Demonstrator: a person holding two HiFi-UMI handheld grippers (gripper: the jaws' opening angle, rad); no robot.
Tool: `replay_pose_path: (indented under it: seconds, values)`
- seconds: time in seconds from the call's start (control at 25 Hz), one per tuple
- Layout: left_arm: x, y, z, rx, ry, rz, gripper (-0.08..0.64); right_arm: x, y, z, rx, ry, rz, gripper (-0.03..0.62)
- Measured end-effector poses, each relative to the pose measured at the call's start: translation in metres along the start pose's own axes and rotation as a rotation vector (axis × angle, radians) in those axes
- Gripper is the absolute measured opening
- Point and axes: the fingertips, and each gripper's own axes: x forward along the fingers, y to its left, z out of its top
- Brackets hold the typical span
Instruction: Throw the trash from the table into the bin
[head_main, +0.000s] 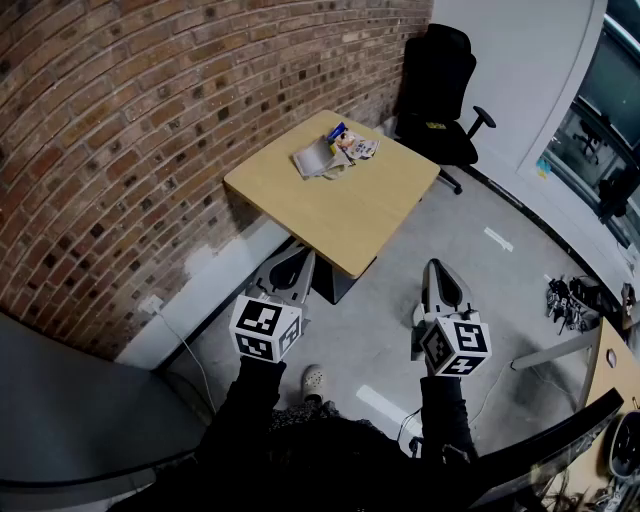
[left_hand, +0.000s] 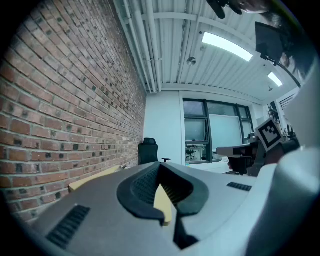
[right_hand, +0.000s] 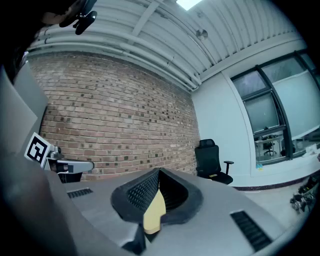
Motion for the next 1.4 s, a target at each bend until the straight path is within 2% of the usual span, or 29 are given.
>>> replay_pose_path:
  seconds: [0.32,0.72,0.96,1.4]
  values:
    - [0.061,0.050,0.019,0.023,-0.018,-0.031,0.008,0.077,-0.001,0.012,-0.009,-0.018,0.004,0.011]
    - [0.110,0.093,0.012,0.014,-0.007,-0.055,0.008,0.143,-0.011,0.006,-0.008,0.004,-0.017,0.011]
    - [0.130,0.110,0.015,0.131,-0.001,-0.050,0.008,0.174,-0.006,0.006,-0.047,0.007,-0.011,0.011]
    - [0.164,0.125,0.007,0.083,0.003,-0.068,0.008,0.210,-0.020,0.001,-0.055,0.020,-0.013,0.011]
